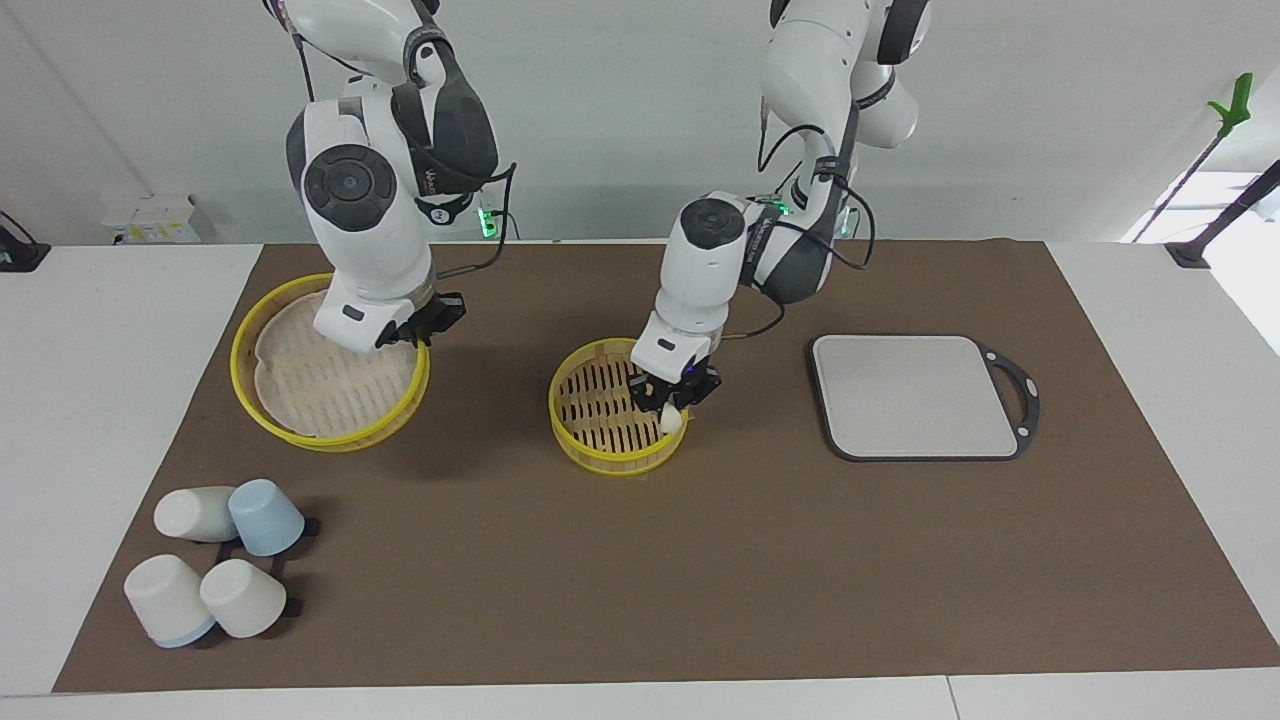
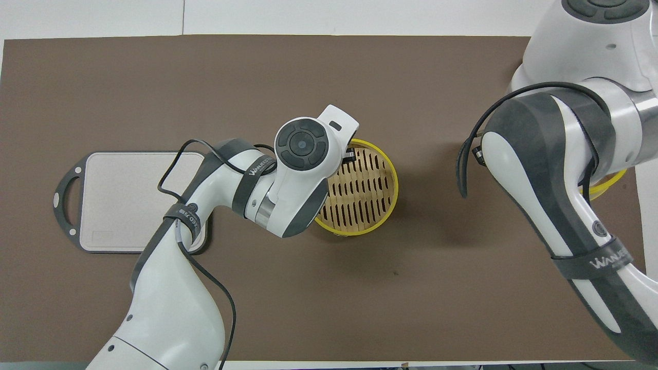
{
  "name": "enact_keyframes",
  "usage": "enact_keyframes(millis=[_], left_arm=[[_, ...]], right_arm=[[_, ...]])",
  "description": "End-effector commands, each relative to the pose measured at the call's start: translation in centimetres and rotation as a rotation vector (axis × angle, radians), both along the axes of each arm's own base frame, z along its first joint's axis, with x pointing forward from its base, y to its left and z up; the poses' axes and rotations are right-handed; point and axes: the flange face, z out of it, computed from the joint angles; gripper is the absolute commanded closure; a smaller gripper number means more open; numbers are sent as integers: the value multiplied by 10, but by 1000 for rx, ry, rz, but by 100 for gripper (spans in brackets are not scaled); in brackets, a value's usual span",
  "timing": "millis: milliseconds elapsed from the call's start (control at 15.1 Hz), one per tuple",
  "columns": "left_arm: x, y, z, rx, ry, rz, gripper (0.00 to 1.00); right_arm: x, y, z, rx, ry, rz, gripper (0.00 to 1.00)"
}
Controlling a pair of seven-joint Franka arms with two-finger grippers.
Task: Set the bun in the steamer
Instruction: 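Release the bun into the steamer while the right gripper brings the lid back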
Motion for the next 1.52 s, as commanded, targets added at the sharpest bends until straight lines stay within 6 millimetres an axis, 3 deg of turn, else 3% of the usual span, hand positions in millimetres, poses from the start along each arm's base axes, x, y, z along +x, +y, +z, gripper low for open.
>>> enact_keyframes(millis=[0,66,133,199,331,597,729,862,994,1061,1127,1326,1459], left_arm=[[-7,-2,-6,11,-27,-18,77],[-8,-2,-7,10,-26,-18,73],[-10,-3,-9,8,-29,-19,62],[-15,-7,-12,7,-31,-25,44],[-18,-10,-12,0,-32,-10,0],[-18,-6,-6,6,-15,10,0],[-16,21,33,40,37,22,0],[-3,83,95,54,85,14,0],[6,156,147,66,128,4,0],[9,193,169,64,135,2,0],[13,239,191,61,144,-4,0],[14,346,232,48,135,-35,0],[10,395,245,56,123,-49,0]], right_arm=[[-7,-4,6,-15,-6,26,100],[-7,-4,6,-15,-4,28,100],[-7,-4,6,-15,-4,28,100],[-7,-4,7,-15,-6,26,100],[-8,-4,5,-17,2,26,100],[-9,-2,4,-2,0,20,100],[-7,8,3,65,-27,14,100],[-4,13,2,128,-47,-19,100],[-5,33,5,147,-78,-9,100],[-7,63,8,157,-122,-17,100],[-16,111,10,170,-173,-11,100],[-37,216,-5,223,-279,-87,100],[-44,255,-26,250,-306,-146,100]])
